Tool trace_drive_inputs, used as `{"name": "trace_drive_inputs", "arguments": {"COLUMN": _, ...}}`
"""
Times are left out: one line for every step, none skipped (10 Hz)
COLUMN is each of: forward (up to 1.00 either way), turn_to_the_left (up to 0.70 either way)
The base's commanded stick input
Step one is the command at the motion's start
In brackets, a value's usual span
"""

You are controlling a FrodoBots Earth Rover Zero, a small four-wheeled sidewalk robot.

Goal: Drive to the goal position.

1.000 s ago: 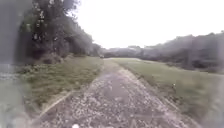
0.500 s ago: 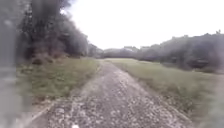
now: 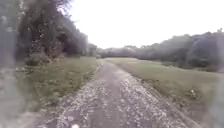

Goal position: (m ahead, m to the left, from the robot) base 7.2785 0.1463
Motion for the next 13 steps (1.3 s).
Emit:
{"name": "trace_drive_inputs", "arguments": {"forward": 1.0, "turn_to_the_left": 0.01}}
{"name": "trace_drive_inputs", "arguments": {"forward": 1.0, "turn_to_the_left": 0.01}}
{"name": "trace_drive_inputs", "arguments": {"forward": 1.0, "turn_to_the_left": 0.01}}
{"name": "trace_drive_inputs", "arguments": {"forward": 1.0, "turn_to_the_left": 0.01}}
{"name": "trace_drive_inputs", "arguments": {"forward": 1.0, "turn_to_the_left": 0.01}}
{"name": "trace_drive_inputs", "arguments": {"forward": 1.0, "turn_to_the_left": 0.01}}
{"name": "trace_drive_inputs", "arguments": {"forward": 1.0, "turn_to_the_left": 0.01}}
{"name": "trace_drive_inputs", "arguments": {"forward": 1.0, "turn_to_the_left": 0.11}}
{"name": "trace_drive_inputs", "arguments": {"forward": 1.0, "turn_to_the_left": 0.17}}
{"name": "trace_drive_inputs", "arguments": {"forward": 1.0, "turn_to_the_left": 0.01}}
{"name": "trace_drive_inputs", "arguments": {"forward": 1.0, "turn_to_the_left": 0.01}}
{"name": "trace_drive_inputs", "arguments": {"forward": 1.0, "turn_to_the_left": 0.01}}
{"name": "trace_drive_inputs", "arguments": {"forward": 1.0, "turn_to_the_left": 0.01}}
